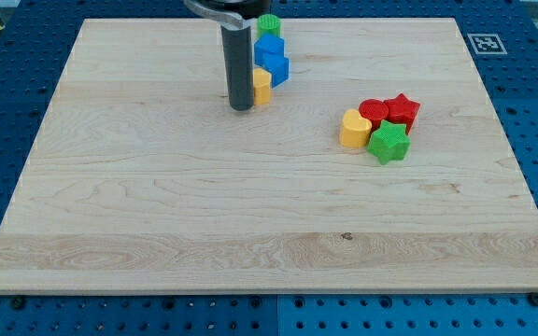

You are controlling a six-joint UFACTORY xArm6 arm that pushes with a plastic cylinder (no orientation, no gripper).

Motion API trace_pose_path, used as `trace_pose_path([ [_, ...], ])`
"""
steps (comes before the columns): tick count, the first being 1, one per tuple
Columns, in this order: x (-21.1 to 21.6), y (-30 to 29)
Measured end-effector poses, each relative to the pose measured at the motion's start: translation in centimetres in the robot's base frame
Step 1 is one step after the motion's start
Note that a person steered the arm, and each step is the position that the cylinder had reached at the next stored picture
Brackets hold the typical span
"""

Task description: Slide the yellow hexagon a bit up and right

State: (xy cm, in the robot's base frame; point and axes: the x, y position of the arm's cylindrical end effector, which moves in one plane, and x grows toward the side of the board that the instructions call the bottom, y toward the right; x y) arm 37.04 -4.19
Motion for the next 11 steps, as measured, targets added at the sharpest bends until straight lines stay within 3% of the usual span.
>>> trace_pose_path([
  [3, -0.2, -0.4],
  [7, -2.8, -10.3],
  [9, -5.1, -4.8],
  [11, -4.3, -1.8],
])
